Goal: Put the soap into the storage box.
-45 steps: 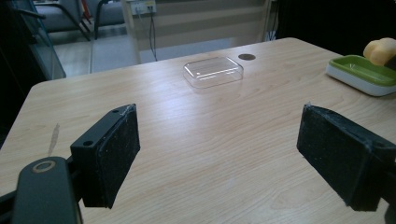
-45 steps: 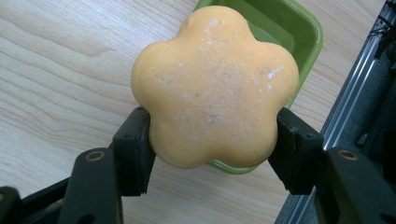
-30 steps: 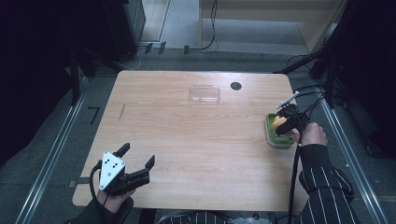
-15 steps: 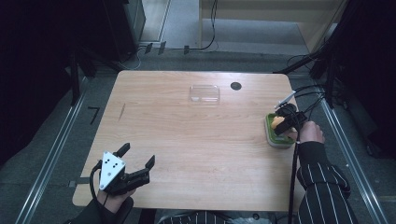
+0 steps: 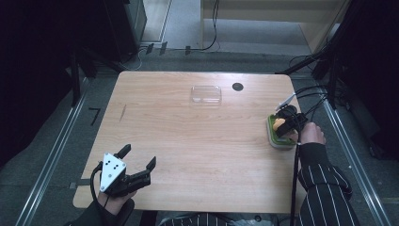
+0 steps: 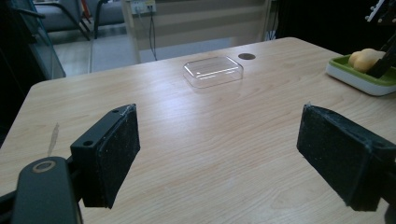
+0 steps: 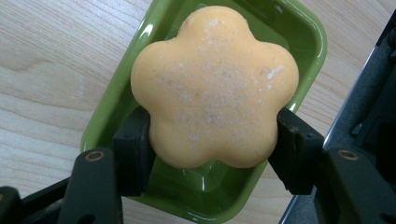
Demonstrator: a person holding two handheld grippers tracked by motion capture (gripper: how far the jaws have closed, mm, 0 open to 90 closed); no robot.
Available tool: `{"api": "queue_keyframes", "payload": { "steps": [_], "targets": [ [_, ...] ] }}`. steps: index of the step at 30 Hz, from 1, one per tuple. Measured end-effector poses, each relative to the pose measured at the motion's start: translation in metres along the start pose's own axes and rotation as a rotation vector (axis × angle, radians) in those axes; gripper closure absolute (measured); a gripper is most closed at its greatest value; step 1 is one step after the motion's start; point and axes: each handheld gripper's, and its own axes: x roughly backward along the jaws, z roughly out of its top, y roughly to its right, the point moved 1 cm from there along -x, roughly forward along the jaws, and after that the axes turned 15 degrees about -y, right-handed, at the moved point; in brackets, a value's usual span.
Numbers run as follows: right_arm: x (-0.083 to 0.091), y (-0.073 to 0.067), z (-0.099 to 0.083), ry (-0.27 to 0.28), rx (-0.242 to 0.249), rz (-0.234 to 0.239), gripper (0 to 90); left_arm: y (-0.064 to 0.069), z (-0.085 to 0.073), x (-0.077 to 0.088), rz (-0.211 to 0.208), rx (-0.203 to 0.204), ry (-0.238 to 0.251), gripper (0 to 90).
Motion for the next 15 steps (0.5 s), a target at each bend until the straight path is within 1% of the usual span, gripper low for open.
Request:
{"api": "queue_keyframes", "payload": {
  "steps": [3, 6, 12, 15],
  "targets": [
    [-0.0004, -0.0009, 0.0001, -0.007, -0.004, -0.008, 39.6, -0.0001, 0.0, 0.0, 0.0, 0.0, 0.0, 13.7],
    [-0.0016, -0.0014, 0.0008, -0.011, 0.005, -0.016, 39.6, 0.0, 0.0, 0.0001, 0.0, -0.001, -0.001, 13.7],
    [-0.0036, -0.0025, 0.0016, -0.012, 0.004, -0.009, 39.5, -0.0001, 0.0, 0.0, 0.0, 0.0, -0.001, 13.7],
    [-0.0047, -0.0034, 0.0019, -0.021, 0.007, -0.009, 39.5, -0.0001, 0.0, 0.0002, 0.0, 0.0, 0.0, 13.7]
  ]
}}
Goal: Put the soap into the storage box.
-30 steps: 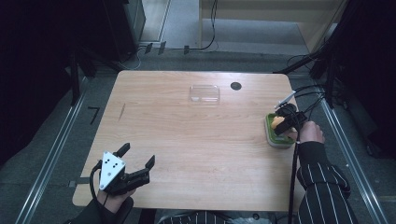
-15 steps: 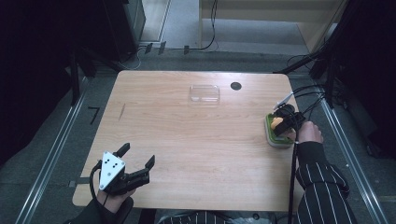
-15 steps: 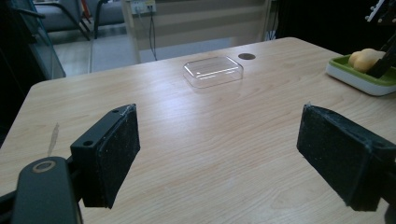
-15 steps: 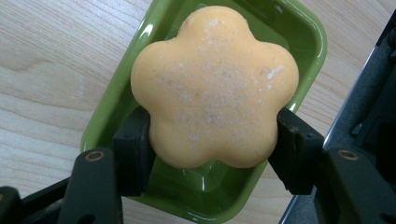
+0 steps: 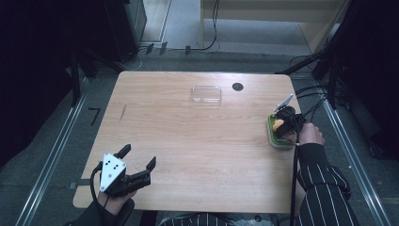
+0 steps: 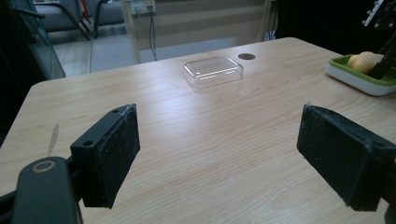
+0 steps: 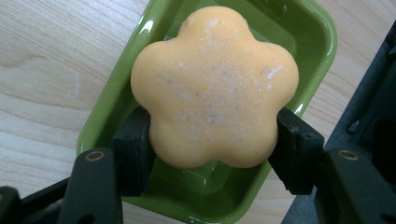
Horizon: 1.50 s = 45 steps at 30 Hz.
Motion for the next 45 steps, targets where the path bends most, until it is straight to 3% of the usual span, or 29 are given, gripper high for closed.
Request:
{"api": "queue_keyframes", "payload": {
  "steps": [28, 31, 33, 45],
  "targets": [
    [-0.005, 0.0, -0.001, -0.026, 0.012, 0.003, 38.4, 0.001, 0.001, -0.001, -0.002, -0.006, -0.003, 13.7],
    [-0.003, 0.001, -0.002, -0.016, 0.008, 0.009, 32.0, 0.001, 0.001, -0.002, -0.003, -0.004, -0.001, 13.7],
    [0.001, 0.001, -0.003, -0.016, -0.007, -0.004, 31.8, 0.001, 0.001, -0.002, -0.003, -0.006, 0.0, 13.7],
    [0.015, -0.001, -0.009, 0.028, -0.015, 0.028, 25.7, 0.0, 0.0, 0.0, 0.0, 0.0, 0.0, 13.7]
  ]
}}
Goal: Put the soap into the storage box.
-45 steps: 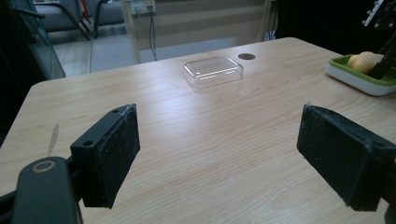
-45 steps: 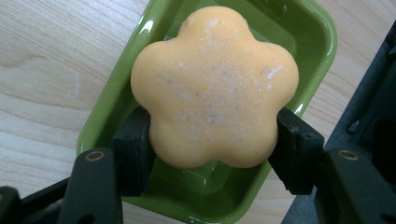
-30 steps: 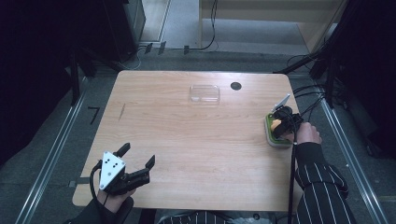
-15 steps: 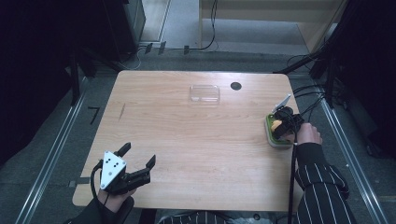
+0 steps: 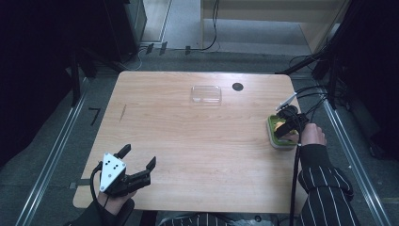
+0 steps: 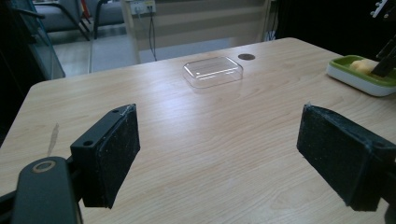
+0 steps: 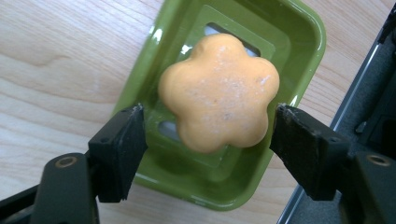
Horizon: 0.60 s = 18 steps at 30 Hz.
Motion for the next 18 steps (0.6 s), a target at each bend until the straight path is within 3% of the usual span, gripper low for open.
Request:
{"api": "queue_keyframes", "payload": {
  "steps": [18],
  "targets": [
    [0.023, -0.03, -0.023, 0.022, 0.061, 0.069, 11.5, 0.0, 0.0, 0.0, -0.001, 0.003, 0.002, 13.7]
  ]
}}
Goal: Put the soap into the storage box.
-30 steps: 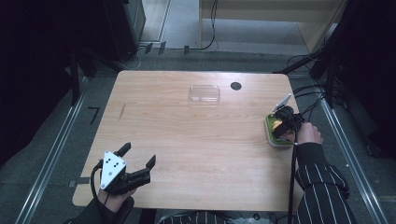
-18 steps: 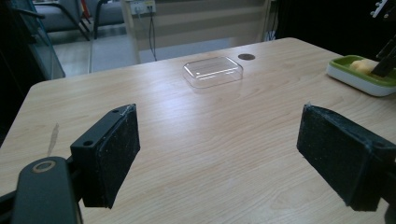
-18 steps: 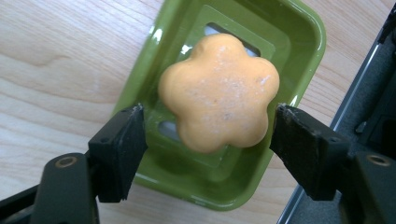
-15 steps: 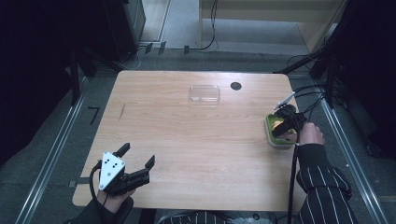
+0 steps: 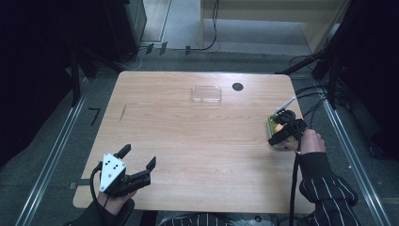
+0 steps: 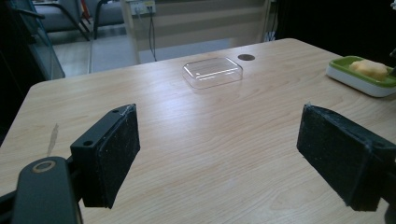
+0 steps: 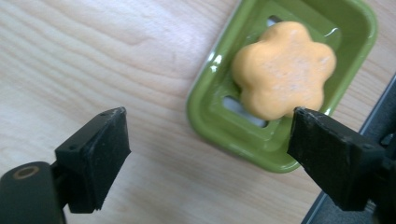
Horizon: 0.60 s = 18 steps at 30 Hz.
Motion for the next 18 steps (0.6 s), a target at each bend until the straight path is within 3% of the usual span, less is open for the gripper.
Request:
{"api": "queue_keyframes", "payload": {
  "steps": [10, 18],
  "targets": [
    [0.002, -0.027, -0.017, -0.02, 0.067, 0.017, 4.0, 0.0, 0.0, 0.0, -0.001, -0.001, 0.002, 13.7],
    [0.001, -0.049, -0.034, -0.032, 0.109, -0.001, 2.5, 0.0, 0.0, 0.0, -0.001, -0.003, -0.001, 13.7]
  ]
}}
